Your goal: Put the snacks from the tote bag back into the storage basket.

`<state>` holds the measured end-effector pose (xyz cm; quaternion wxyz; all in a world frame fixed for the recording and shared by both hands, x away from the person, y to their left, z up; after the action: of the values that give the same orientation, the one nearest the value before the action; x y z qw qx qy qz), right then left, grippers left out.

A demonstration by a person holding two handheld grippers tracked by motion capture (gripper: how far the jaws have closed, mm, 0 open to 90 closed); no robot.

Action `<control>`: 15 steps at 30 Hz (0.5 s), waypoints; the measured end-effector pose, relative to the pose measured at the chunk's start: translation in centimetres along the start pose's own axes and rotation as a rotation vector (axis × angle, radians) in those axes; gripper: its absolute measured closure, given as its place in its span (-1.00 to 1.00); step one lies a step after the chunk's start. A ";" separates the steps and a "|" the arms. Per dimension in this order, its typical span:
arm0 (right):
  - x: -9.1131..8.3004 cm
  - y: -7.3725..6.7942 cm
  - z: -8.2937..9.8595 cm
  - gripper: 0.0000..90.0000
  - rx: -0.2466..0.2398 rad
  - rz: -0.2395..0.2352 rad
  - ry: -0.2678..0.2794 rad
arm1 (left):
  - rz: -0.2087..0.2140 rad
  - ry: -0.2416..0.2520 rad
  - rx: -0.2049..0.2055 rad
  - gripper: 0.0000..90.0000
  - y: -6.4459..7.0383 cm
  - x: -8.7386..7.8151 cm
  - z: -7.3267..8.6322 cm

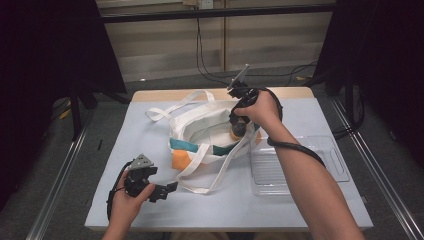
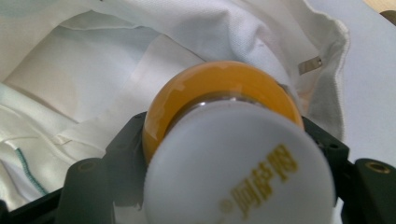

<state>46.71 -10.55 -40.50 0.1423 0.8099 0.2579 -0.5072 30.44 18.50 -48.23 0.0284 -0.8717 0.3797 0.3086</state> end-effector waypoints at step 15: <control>-3.2 -0.4 -1.5 -0.32 -0.021 -0.017 0.064 | 0.009 -0.002 0.004 -0.94 0.1 0.1 0.0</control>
<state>46.46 -10.35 -36.96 0.1381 0.8219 0.2744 -0.4797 30.42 18.39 -48.23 0.0291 -0.8695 0.3843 0.3090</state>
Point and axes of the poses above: each handheld gripper's, and its own axes: x roughly forward along the jaws, z roughly out of its underside, y roughly to its right, the point moved 6 cm from there along x, roughly forward along the jaws, and after that the axes turned 8 degrees about y, right-handed, at the moved point
